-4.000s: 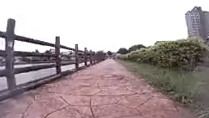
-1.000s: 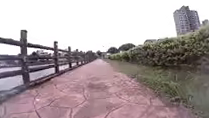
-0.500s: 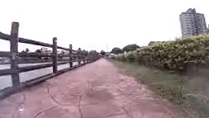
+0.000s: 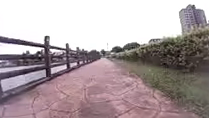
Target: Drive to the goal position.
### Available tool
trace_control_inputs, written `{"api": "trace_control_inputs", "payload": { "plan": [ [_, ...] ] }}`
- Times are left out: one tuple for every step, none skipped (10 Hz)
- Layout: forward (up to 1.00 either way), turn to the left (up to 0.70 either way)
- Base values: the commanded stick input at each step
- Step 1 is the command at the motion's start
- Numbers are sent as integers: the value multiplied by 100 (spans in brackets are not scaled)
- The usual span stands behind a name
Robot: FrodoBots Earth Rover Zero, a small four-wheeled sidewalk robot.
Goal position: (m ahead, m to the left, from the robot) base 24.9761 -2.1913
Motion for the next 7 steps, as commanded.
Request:
{"api": "trace_control_inputs", "payload": {
  "plan": [
    [100, 0],
    [100, 0],
    [100, 0],
    [100, 0],
    [100, 0],
    [100, 0],
    [100, 0]
  ]
}}
